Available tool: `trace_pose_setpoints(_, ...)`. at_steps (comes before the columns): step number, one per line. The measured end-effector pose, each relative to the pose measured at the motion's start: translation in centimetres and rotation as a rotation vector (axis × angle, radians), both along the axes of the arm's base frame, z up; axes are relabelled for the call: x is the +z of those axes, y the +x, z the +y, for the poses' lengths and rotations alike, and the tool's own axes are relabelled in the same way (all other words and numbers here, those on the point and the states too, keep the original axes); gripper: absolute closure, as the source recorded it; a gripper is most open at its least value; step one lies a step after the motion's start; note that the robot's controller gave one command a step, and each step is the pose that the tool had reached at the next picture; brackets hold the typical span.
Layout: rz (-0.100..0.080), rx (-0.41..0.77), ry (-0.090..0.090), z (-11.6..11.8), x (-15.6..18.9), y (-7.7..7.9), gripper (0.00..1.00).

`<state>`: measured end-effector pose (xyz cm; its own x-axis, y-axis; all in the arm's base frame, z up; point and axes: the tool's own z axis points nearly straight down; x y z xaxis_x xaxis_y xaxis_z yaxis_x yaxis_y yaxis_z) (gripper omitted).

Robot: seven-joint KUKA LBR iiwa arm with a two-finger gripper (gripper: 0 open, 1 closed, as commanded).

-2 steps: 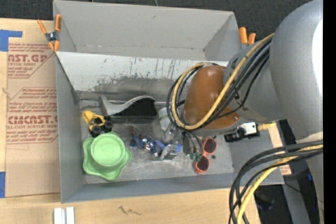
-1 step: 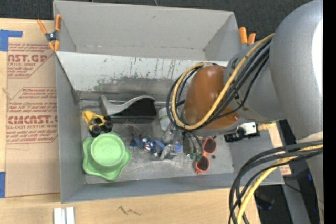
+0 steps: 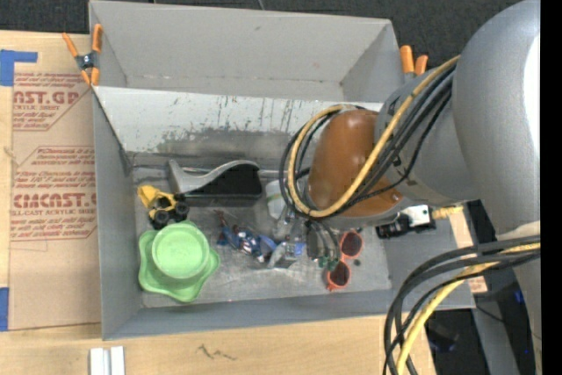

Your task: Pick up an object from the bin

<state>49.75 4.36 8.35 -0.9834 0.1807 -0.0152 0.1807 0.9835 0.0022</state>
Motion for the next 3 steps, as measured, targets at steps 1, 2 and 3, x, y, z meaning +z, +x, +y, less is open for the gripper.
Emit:
trace_pose_setpoints(1,0.018,0.001,0.0,0.0,1.4,-0.4,1.0)
trace_pose_setpoints(2,0.022,0.001,0.0,0.1,3.7,-0.5,1.0)
trace_pose_setpoints(3,0.021,0.001,0.001,0.1,5.9,-0.3,1.0)
